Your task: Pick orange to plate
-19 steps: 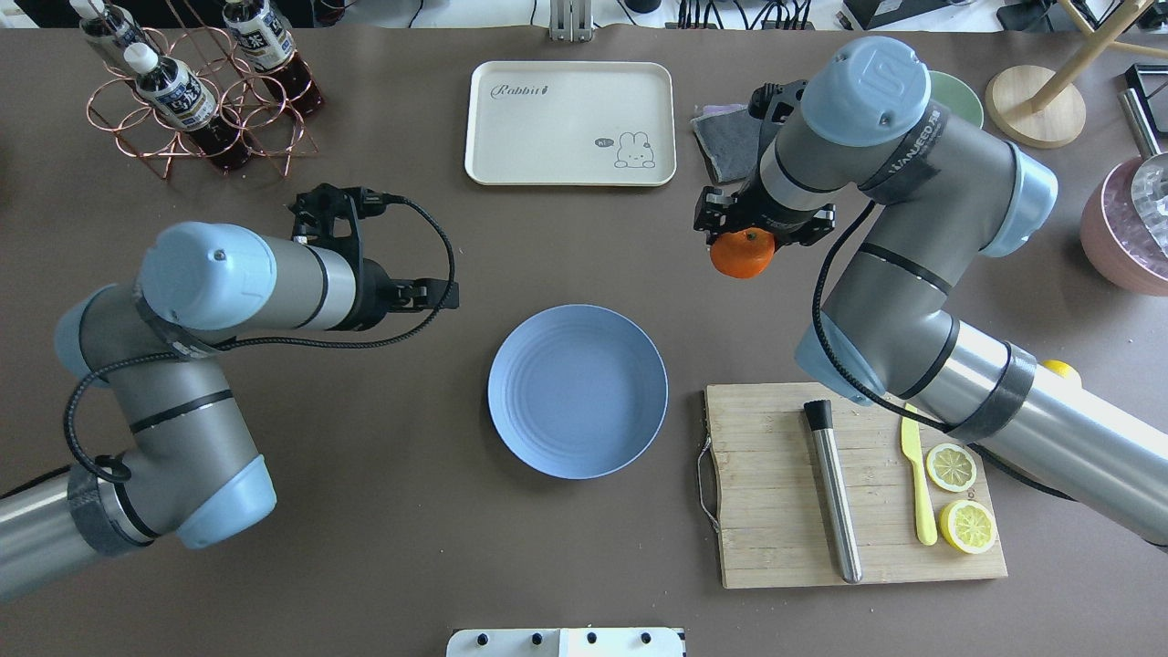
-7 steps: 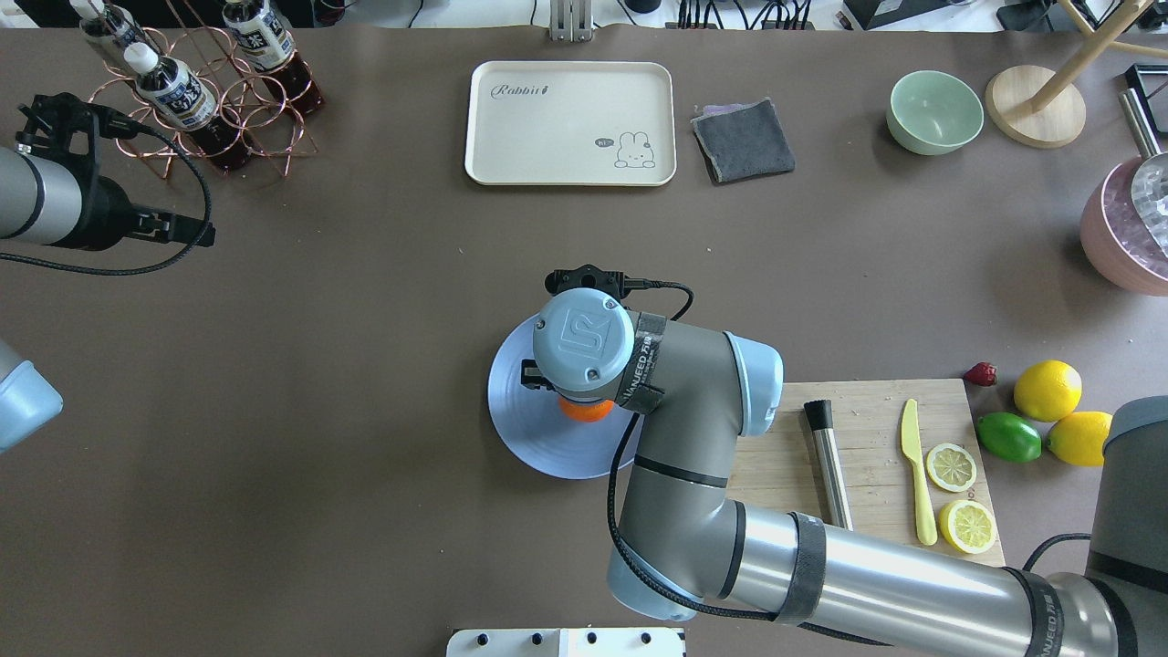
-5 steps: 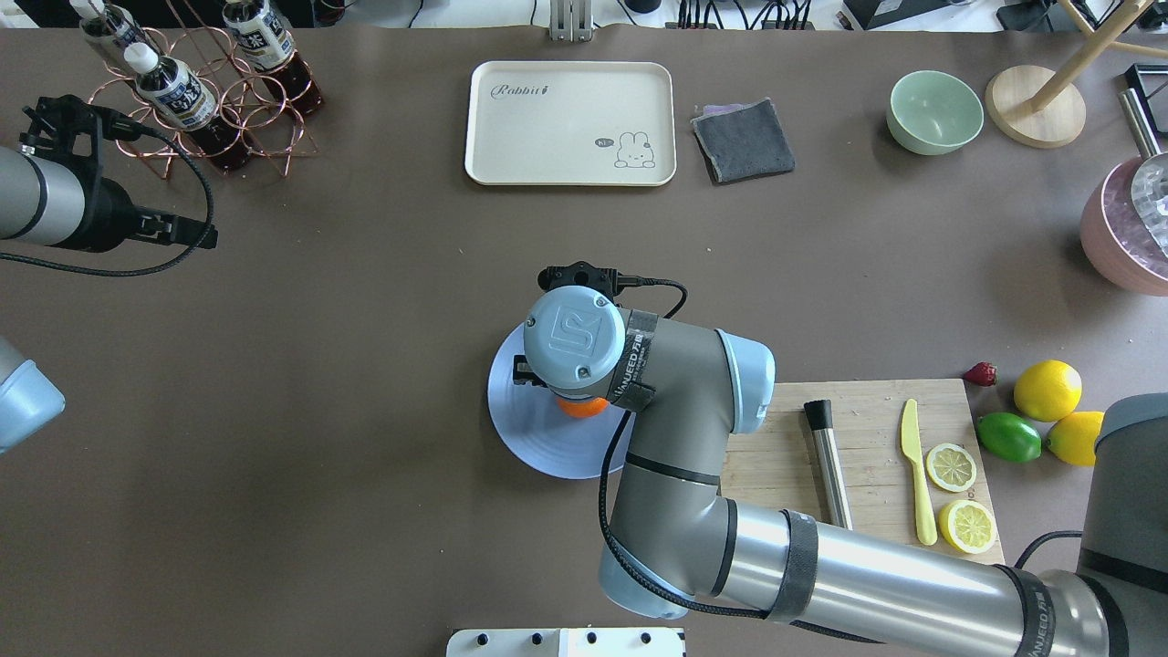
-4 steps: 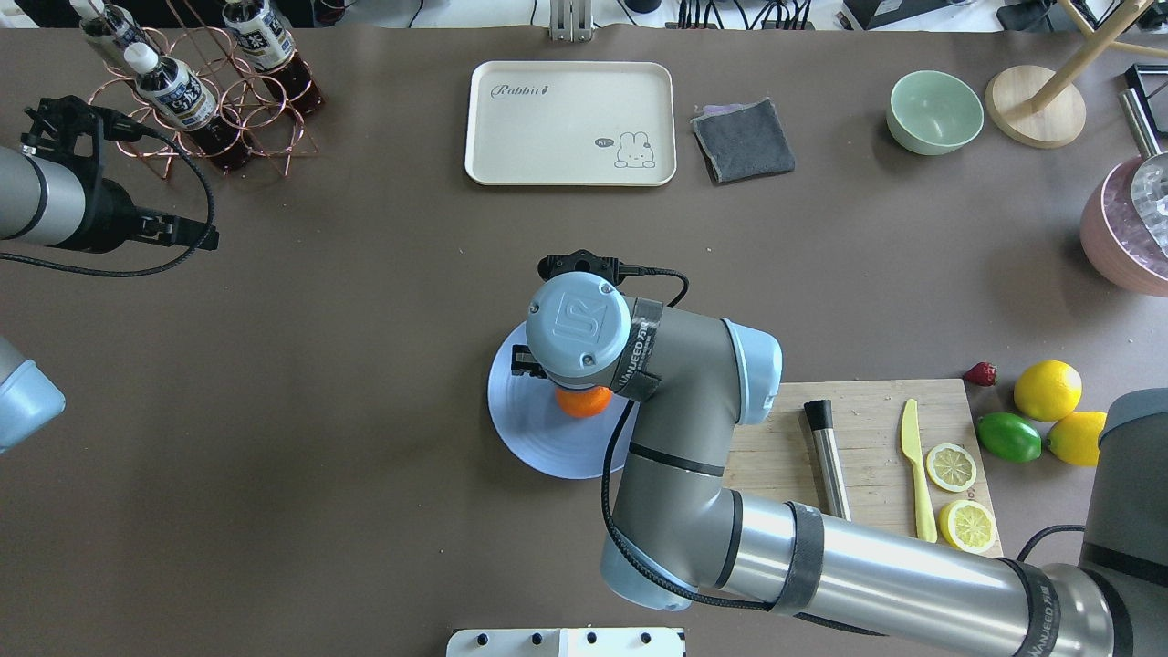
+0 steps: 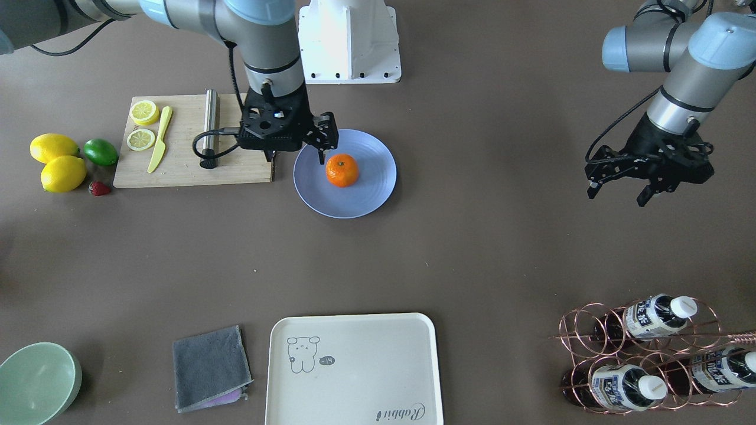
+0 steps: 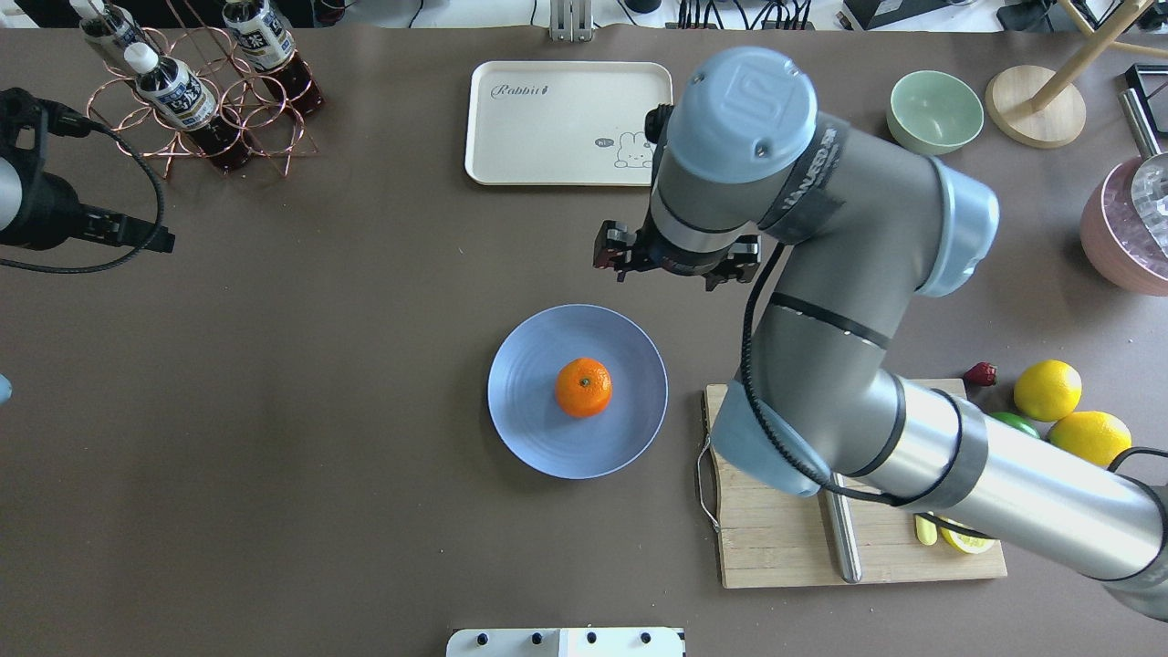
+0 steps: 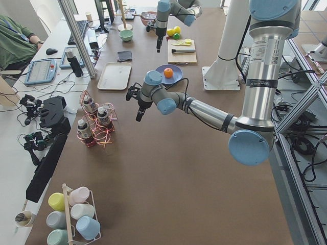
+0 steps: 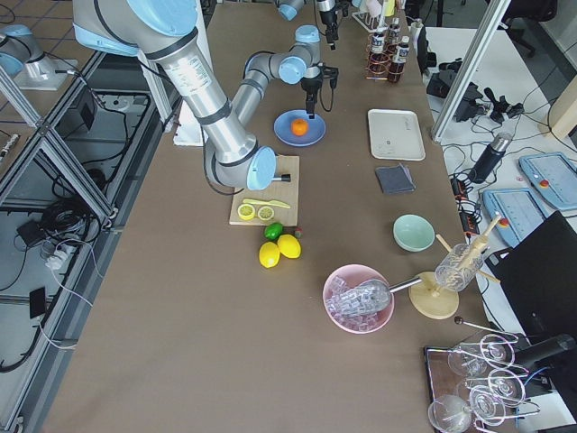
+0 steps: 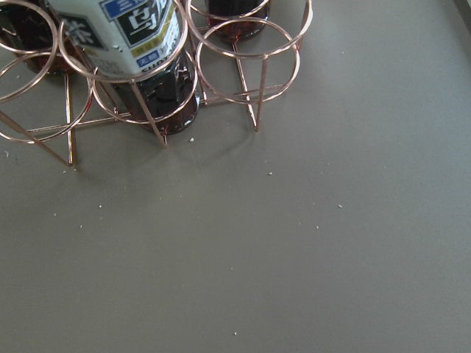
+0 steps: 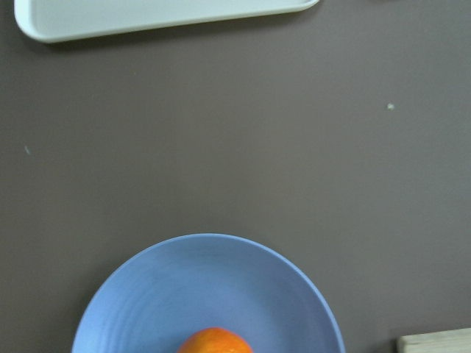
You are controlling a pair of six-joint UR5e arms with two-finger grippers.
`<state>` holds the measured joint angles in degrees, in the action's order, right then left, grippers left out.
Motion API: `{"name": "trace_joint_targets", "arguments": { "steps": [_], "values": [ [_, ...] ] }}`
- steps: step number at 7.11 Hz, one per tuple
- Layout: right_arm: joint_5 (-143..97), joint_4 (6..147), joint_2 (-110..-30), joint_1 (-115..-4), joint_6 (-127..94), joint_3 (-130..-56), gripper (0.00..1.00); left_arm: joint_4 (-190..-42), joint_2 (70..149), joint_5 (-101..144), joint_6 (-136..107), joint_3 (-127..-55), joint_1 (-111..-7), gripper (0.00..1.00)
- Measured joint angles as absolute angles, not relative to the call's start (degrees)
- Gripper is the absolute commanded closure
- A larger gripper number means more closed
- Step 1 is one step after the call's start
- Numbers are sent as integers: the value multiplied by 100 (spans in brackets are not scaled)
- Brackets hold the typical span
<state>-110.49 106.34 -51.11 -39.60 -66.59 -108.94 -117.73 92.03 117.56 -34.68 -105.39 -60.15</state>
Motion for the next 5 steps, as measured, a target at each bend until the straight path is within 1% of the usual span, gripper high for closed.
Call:
{"name": "trace_joint_targets", "arguments": {
  "steps": [1, 2, 4, 5],
  "values": [
    [-11407, 10758, -5587, -4522, -5886, -11156, 0, -11697, 8941, 12053, -2629, -10544, -6591, 2],
    [-11755, 10775, -6167, -5138, -4790, -11259, 0, -11410, 8723, 12290, -1688, -10530, -7293, 2],
    [-12595, 10736, -7234, -6488, -2851, -11201, 0, -10639, 8330, 12516, -128, -10490, -8434, 2],
    [-12879, 10696, -7714, -7110, -2150, -11140, 0, -10480, 8073, 12765, 163, -10469, -8807, 2]
  ]
}}
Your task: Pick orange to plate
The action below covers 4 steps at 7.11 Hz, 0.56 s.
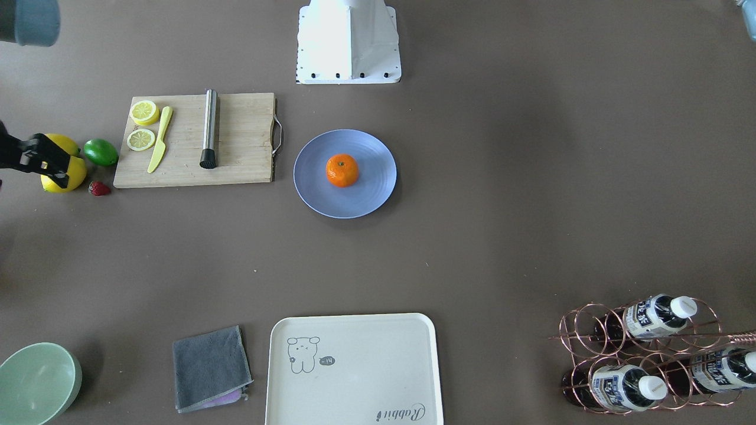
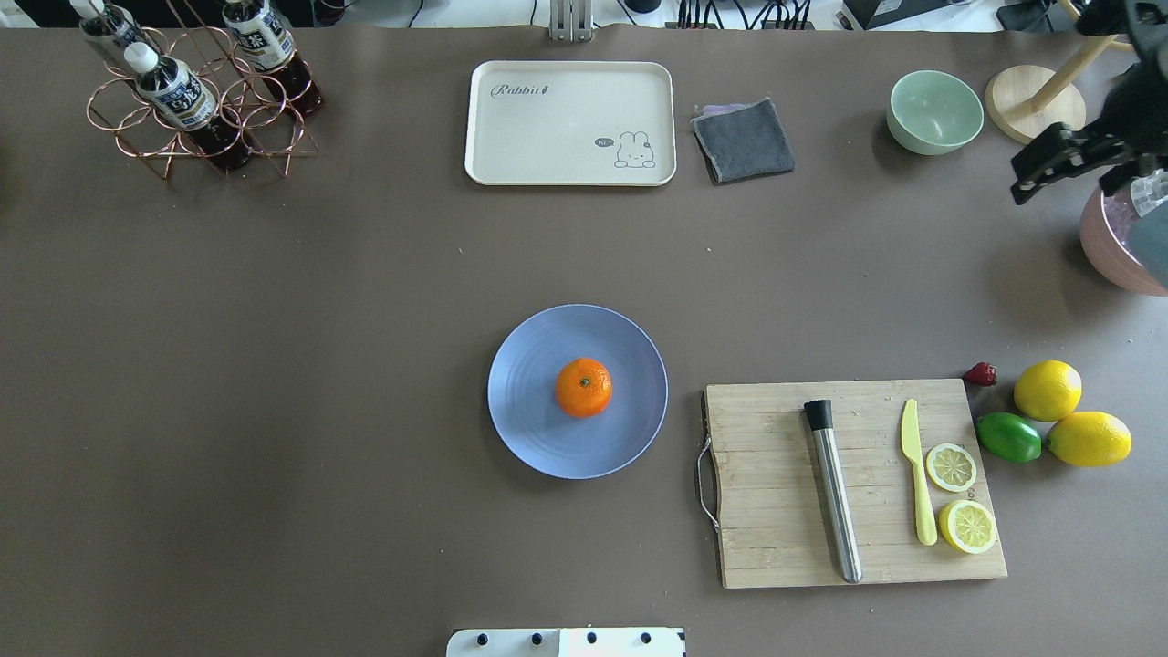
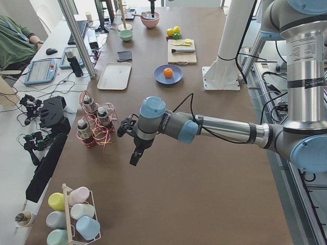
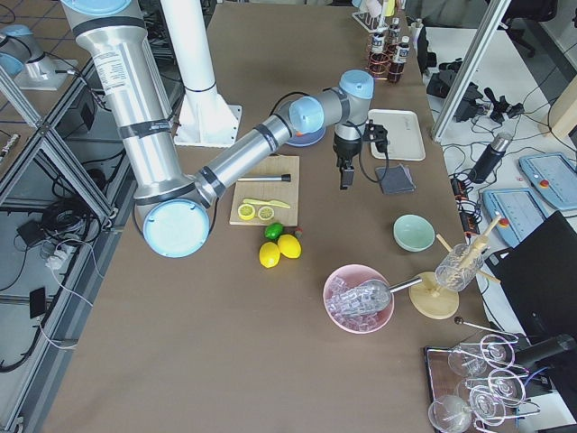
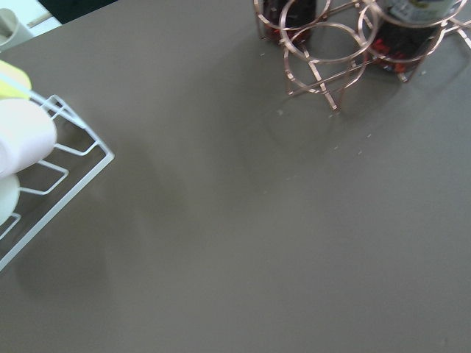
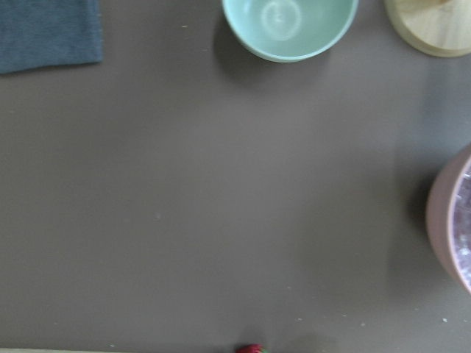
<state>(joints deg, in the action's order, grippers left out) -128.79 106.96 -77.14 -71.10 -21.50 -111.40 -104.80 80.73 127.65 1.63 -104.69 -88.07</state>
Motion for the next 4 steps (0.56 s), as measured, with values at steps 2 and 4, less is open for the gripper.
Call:
{"name": "trace_joint_targets", "arguments": {
  "steps": [2, 4],
  "values": [
    [-13248, 10367, -8446, -8267, -814, -10572, 0, -10422, 7717, 13716, 300, -10395, -9511, 2],
    [-13386, 9950, -8717, -9041, 110, -9754, 0, -10418, 7644, 13807, 307, -10363, -9725, 2]
  ]
}}
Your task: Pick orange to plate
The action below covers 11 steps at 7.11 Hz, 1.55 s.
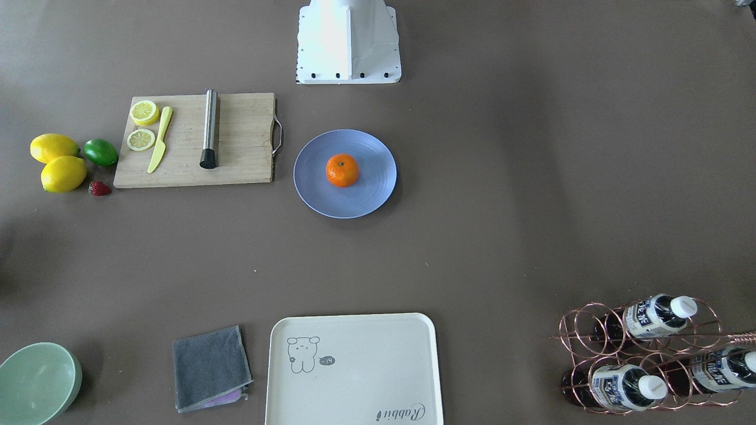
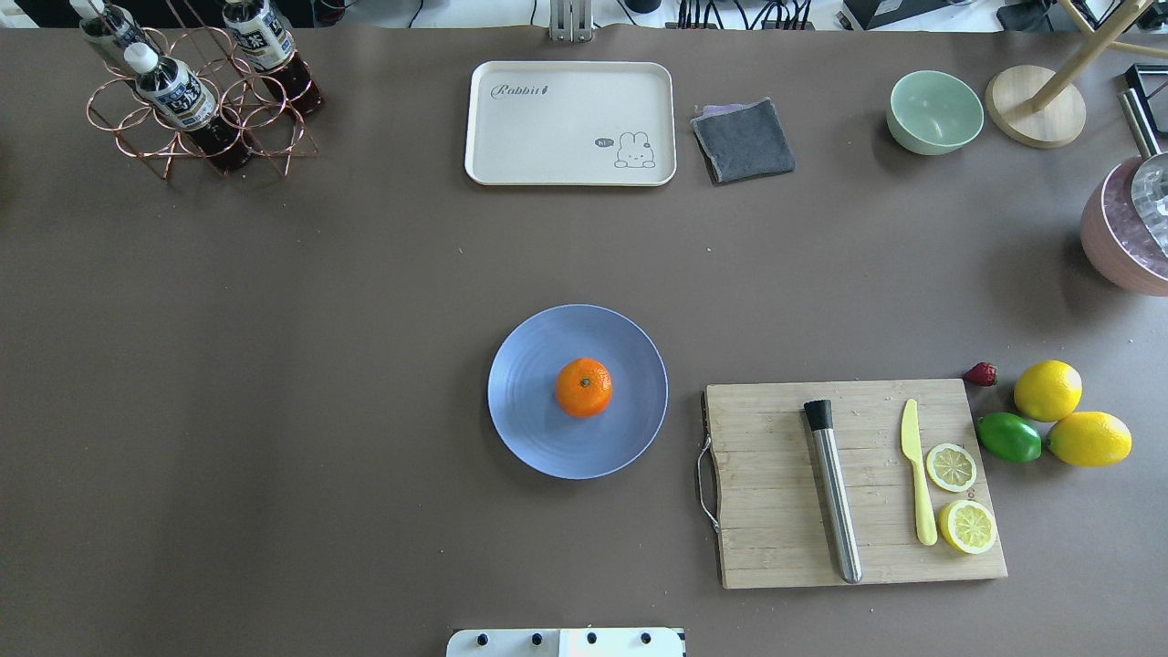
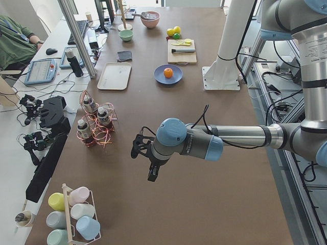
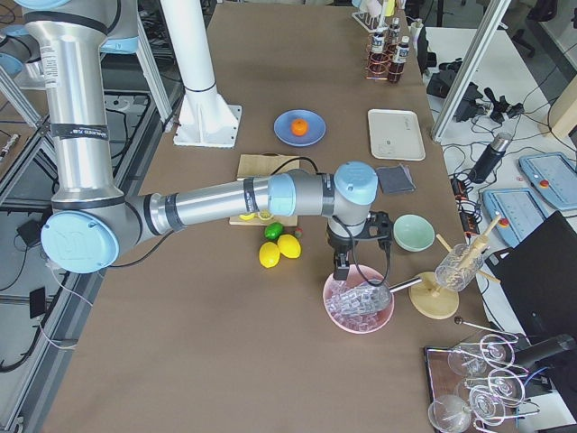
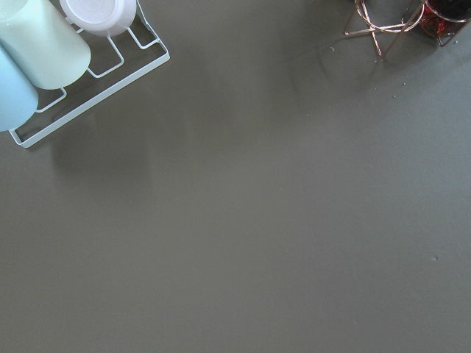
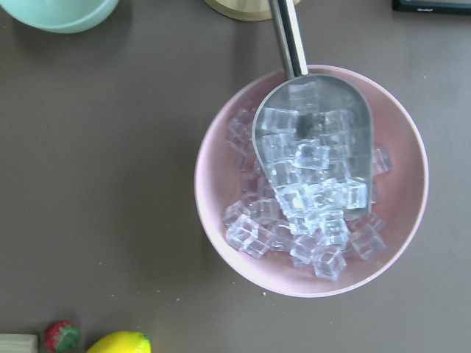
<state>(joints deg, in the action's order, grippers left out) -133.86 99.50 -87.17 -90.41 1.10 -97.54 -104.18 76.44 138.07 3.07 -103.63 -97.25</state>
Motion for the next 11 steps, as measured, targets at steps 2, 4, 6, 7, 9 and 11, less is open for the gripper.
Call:
{"name": "trace_joint_targets", "arguments": {
  "steps": [2, 4, 6, 7, 9, 11],
  "values": [
    [-13381, 9821, -8823, -9620, 385, -9413, 0, -10423, 7664, 13431, 314, -10369, -9716, 2],
    [-13359, 9795, -8946, -9908, 424, -9345, 0, -10426, 7696, 13351, 314, -10383, -9558, 2],
    [-13357, 9786, -9060, -10016, 429, -9343, 0, -10438, 7728, 13354, 309, -10421, -9311, 2],
    [-13353, 9783, -9074, -10036, 414, -9356, 0, -10442, 7737, 13370, 308, -10433, -9274, 2],
    [-13351, 9782, -9013, -10044, 360, -9397, 0, -10500, 7746, 13374, 308, -10429, -9261, 2],
    [-13356, 9782, -8981, -10046, 343, -9410, 0, -10526, 7754, 13361, 308, -10430, -9260, 2]
  ]
}}
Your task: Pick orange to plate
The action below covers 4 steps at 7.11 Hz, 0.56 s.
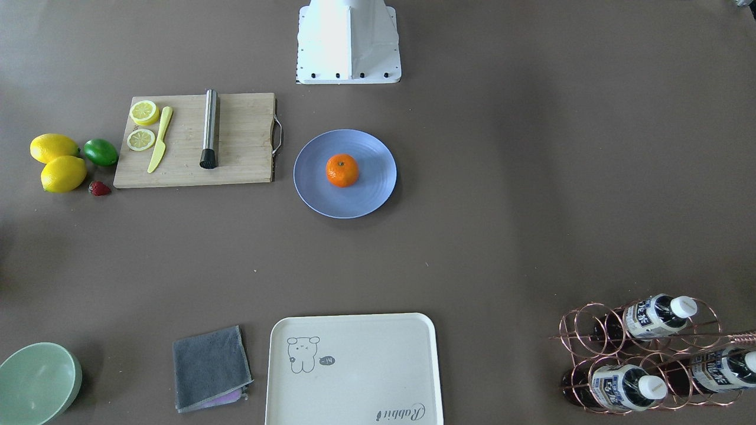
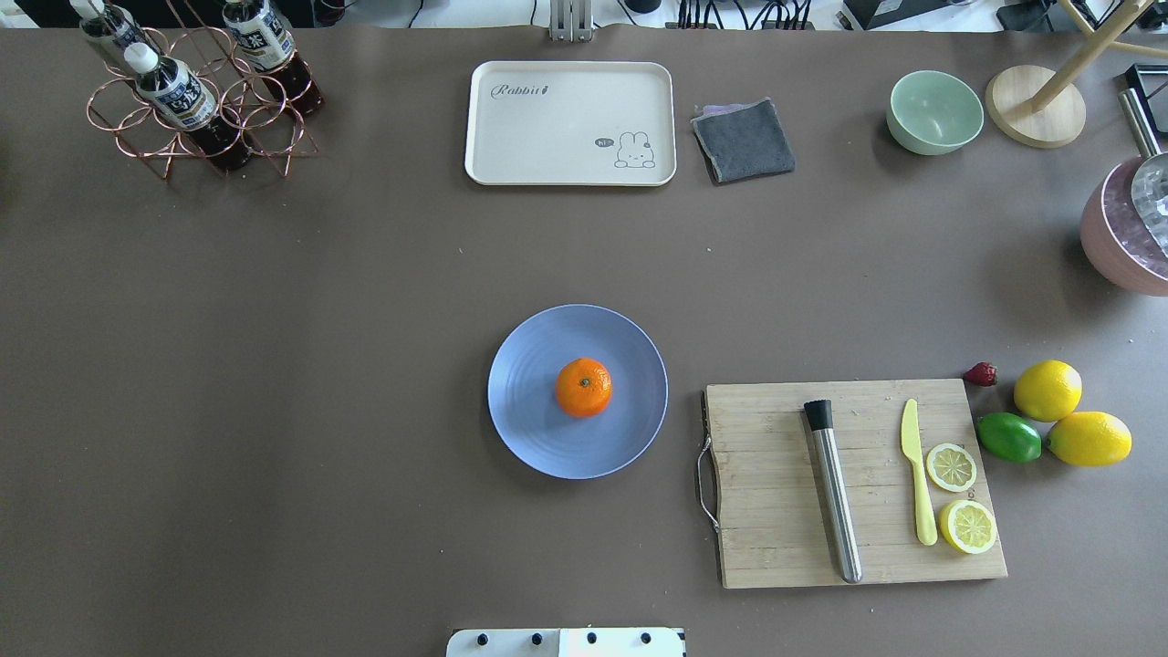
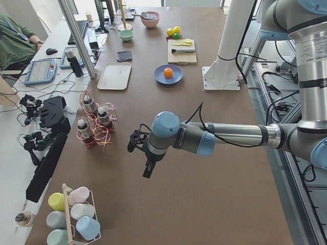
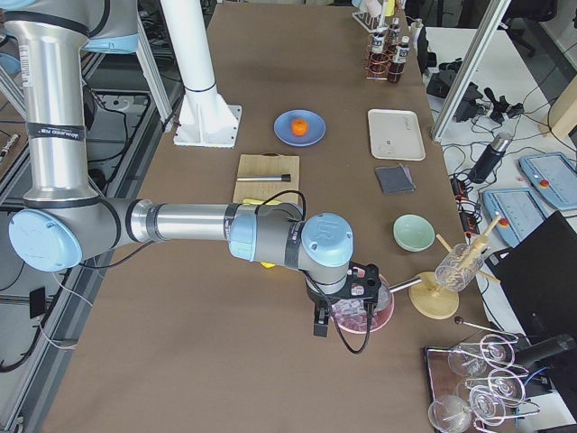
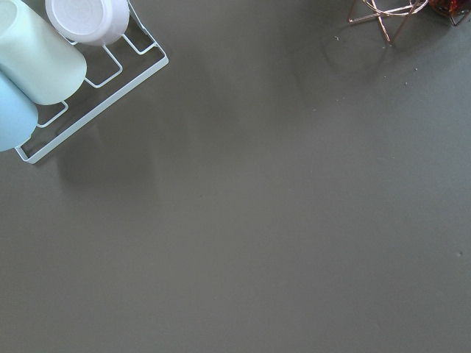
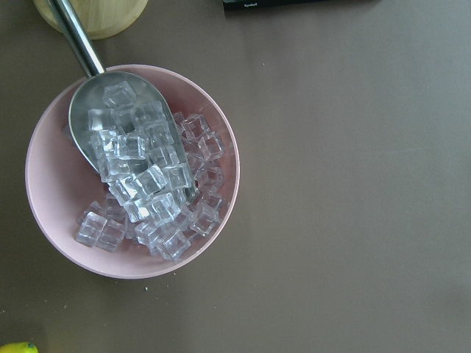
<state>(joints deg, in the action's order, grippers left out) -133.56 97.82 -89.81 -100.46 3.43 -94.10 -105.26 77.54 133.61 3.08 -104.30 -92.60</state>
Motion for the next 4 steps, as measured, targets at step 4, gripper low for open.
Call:
{"name": "trace_joint_targets", "arguments": {
  "steps": [4],
  "values": [
    [-13359, 9782, -8984, -10045, 349, -9413, 0, -10553, 7797, 13343, 308, -10420, -9264, 2]
  ]
}}
